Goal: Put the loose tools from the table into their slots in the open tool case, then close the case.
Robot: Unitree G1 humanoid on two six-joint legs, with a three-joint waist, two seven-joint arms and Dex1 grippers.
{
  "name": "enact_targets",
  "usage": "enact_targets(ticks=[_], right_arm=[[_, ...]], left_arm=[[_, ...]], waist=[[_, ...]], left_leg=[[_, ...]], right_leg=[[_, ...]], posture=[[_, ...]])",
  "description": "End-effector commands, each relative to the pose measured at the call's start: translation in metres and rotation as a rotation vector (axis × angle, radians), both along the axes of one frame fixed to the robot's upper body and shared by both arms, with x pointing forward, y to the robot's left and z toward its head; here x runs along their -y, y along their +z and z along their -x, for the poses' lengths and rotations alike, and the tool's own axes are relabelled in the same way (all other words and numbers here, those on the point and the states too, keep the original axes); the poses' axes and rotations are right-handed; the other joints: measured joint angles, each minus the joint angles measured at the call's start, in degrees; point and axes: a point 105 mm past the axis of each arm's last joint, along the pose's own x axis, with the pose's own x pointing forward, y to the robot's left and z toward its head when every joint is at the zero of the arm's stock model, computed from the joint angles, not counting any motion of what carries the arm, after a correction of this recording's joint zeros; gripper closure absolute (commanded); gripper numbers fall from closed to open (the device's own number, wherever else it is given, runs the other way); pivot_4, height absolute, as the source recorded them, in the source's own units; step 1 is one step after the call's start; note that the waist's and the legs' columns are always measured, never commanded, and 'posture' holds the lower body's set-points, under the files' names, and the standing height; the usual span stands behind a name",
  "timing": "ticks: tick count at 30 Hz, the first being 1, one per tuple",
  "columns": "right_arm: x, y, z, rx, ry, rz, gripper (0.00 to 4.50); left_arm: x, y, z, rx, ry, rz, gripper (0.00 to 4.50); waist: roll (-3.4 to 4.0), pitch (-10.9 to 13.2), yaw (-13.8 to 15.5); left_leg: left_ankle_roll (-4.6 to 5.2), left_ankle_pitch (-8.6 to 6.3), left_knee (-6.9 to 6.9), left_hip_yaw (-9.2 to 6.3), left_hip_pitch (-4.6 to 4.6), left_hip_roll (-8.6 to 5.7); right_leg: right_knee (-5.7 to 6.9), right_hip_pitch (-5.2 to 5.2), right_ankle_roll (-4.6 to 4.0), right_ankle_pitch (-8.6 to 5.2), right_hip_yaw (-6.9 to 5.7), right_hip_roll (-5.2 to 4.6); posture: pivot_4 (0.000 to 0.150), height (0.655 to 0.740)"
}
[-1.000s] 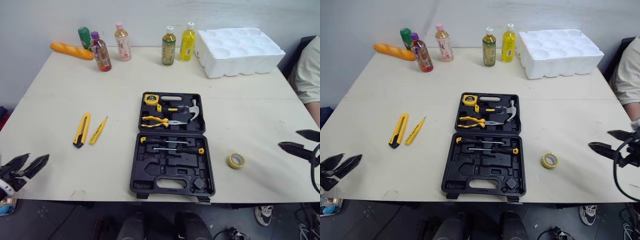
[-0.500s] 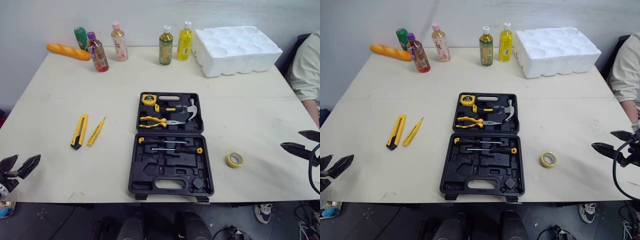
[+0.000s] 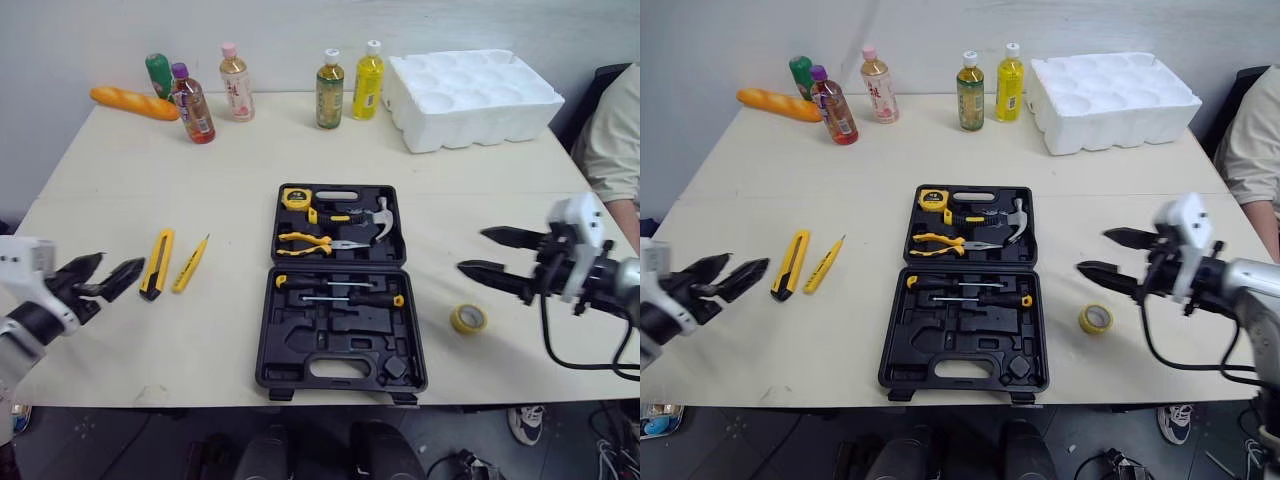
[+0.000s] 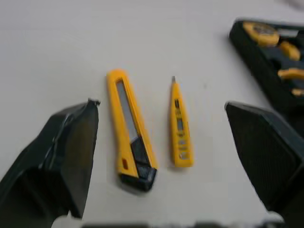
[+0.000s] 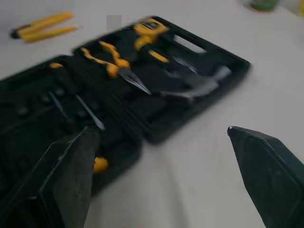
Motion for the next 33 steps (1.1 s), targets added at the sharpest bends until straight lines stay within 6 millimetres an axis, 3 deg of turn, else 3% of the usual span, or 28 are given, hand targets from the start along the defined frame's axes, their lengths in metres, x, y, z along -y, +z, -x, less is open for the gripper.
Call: enact_targets(ticks=[1, 6, 8, 13, 26, 29, 33], right_arm=[[-0.043, 0.016, 0.014, 0.054, 0.154, 0.004, 0.03], [-0.090, 0.023, 0.024, 0.076, 0.340, 0.001, 0.03], [-0.105, 0.019, 0.024, 0.072, 0.390, -0.002, 0.03], [-0.131, 0.019, 0.021, 0.110, 0.464, 0.000, 0.03], [-0.143, 0.026, 0.024, 0.142, 0.508, -0.015, 0.03], [-0.144, 0.025, 0.025, 0.140, 0.511, -0.015, 0.00], [-0.141, 0.024, 0.024, 0.143, 0.500, -0.003, 0.00]], left_arm=[[0.018, 0.009, -0.013, -0.019, -0.018, -0.047, 0.00], [0.034, -0.003, -0.038, -0.149, -0.017, -0.105, 0.00], [0.051, -0.004, -0.044, -0.166, -0.088, -0.116, 0.00], [0.049, -0.022, -0.059, -0.268, -0.025, -0.177, 0.00], [0.063, -0.061, -0.053, -0.465, -0.053, -0.138, 0.00], [0.068, -0.065, -0.057, -0.459, -0.067, -0.129, 0.88], [0.075, -0.060, -0.059, -0.436, -0.087, -0.117, 2.51]], waist=[[-0.02, 0.0, 0.3], [-0.05, 0.0, 0.5], [-0.06, 0.0, 0.5], [-0.08, 0.0, 0.4], [-0.16, 0.0, 0.4], [-0.15, 0.0, 0.5], [-0.16, 0.0, 0.9]], left_leg=[[0.00, 0.00, 0.01, 0.00, 0.00, 0.00], [0.02, 0.00, 0.08, 0.00, -0.01, -0.02], [0.00, 0.02, 0.05, 0.00, -0.03, -0.03], [-0.03, 0.00, 0.05, -0.01, -0.13, -0.04], [-0.08, 0.04, 0.15, 0.01, -0.12, -0.04], [-0.16, 0.10, 0.11, 0.00, -0.06, -0.03], [-0.14, 0.12, 0.13, 0.00, -0.07, -0.05]], right_leg=[[-0.01, 0.00, 0.00, 0.00, 0.00, 0.00], [0.03, 0.01, 0.04, 0.02, 0.00, 0.01], [0.00, 0.00, 0.05, 0.03, 0.00, 0.02], [0.00, -0.06, 0.05, 0.03, -0.03, 0.05], [0.06, -0.08, 0.09, 0.05, -0.05, 0.08], [0.11, -0.08, 0.09, 0.05, -0.05, 0.10], [0.10, -0.06, 0.09, 0.05, -0.06, 0.07]], posture=[[0.150, 0.7384], [0.150, 0.7384], [0.150, 0.7384], [0.150, 0.7384], [0.150, 0.7384], [0.150, 0.7384], [0.150, 0.7384]])
